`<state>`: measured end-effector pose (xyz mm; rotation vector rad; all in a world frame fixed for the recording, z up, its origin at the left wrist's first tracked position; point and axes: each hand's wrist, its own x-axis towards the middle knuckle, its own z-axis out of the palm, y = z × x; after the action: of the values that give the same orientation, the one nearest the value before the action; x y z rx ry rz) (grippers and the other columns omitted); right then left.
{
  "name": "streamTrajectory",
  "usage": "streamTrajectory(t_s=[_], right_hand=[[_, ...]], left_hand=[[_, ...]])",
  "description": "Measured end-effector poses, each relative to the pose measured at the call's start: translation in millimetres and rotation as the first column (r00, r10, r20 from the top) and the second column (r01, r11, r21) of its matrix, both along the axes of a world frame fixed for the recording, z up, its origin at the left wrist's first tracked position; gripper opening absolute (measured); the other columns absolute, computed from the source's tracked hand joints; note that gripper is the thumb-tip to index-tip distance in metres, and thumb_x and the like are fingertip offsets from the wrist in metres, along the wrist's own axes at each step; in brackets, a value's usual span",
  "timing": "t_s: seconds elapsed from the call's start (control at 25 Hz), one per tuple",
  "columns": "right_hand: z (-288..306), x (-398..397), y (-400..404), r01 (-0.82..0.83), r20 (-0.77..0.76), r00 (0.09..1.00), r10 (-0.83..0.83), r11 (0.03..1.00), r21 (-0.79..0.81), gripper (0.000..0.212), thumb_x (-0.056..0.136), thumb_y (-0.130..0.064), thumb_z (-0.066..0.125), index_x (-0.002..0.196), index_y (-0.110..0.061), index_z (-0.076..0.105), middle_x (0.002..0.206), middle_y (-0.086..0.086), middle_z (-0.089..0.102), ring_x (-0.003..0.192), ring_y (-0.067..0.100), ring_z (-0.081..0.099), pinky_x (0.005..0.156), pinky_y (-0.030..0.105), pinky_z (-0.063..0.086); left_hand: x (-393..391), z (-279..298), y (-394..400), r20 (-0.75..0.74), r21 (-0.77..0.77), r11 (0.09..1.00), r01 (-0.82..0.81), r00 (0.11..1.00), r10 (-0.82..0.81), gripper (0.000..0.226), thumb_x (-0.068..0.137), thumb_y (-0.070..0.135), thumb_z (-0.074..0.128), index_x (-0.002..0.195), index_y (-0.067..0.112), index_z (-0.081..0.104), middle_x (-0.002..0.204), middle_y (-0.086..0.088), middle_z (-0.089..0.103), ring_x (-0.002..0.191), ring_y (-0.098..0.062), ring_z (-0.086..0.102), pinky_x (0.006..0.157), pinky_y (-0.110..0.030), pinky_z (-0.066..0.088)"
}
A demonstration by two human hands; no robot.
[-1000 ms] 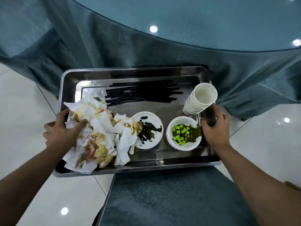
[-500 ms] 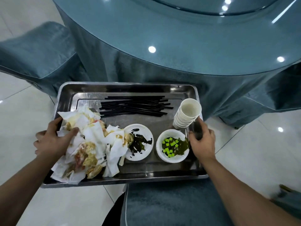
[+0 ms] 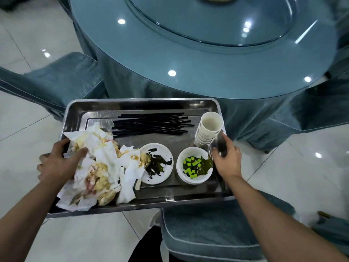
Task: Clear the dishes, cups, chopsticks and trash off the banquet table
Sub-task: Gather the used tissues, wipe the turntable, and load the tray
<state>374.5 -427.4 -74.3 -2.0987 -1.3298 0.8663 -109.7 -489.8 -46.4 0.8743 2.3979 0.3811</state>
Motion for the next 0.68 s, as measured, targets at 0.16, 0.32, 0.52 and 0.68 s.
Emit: streamTrajectory(t_s=[0.16, 0.32, 0.52, 0.68], right_hand=[[36.3, -1.3, -0.8, 0.009, 0.043, 0.999, -0.011, 0.999, 0.044, 0.064, 0.089, -0.045, 0.067, 0.147, -0.042, 0.039, 0.128, 0.011, 0.056, 0.125, 0.031, 0.051, 0.107, 0.054, 0.046], [78.3, 7.4, -4.3, 0.045, 0.069, 0.996, -0.05, 0.996, 0.073, 0.066, 0.086, -0.049, 0.065, 0.147, -0.043, 0.04, 0.126, 0.011, 0.058, 0.125, 0.03, 0.049, 0.108, 0.05, 0.044], [127.6, 32.0, -4.9, 0.111, 0.114, 0.985, -0.126, 0.986, 0.125, 0.068, 0.087, -0.048, 0.067, 0.149, -0.041, 0.041, 0.135, 0.013, 0.056, 0.132, 0.034, 0.046, 0.112, 0.056, 0.039], [164.5, 59.4, -11.7, 0.189, 0.127, 0.969, -0.21, 0.969, 0.157, 0.069, 0.088, -0.046, 0.07, 0.15, -0.038, 0.041, 0.144, 0.012, 0.054, 0.136, 0.035, 0.046, 0.113, 0.06, 0.039]], left_hand=[[-5.6, 28.0, 10.7, -0.012, 0.047, 0.999, 0.014, 1.0, -0.013, 0.08, 0.066, 0.075, 0.057, 0.138, 0.042, 0.042, 0.135, -0.021, 0.052, 0.13, -0.047, 0.036, 0.107, -0.059, 0.031], [-2.1, 62.4, 34.9, -0.024, 0.113, 0.991, 0.067, 0.998, -0.065, 0.074, 0.071, 0.071, 0.063, 0.137, 0.042, 0.045, 0.136, -0.024, 0.051, 0.129, -0.05, 0.037, 0.107, -0.06, 0.032], [16.4, 109.8, 68.8, -0.031, 0.187, 0.967, 0.17, 0.985, -0.167, 0.074, 0.075, 0.075, 0.064, 0.139, 0.047, 0.042, 0.143, -0.026, 0.044, 0.134, -0.052, 0.032, 0.111, -0.064, 0.028], [41.7, 140.3, 94.3, -0.012, 0.253, 0.932, 0.259, 0.964, -0.264, 0.076, 0.069, 0.079, 0.059, 0.137, 0.05, 0.043, 0.146, -0.026, 0.043, 0.138, -0.049, 0.027, 0.11, -0.063, 0.026]])
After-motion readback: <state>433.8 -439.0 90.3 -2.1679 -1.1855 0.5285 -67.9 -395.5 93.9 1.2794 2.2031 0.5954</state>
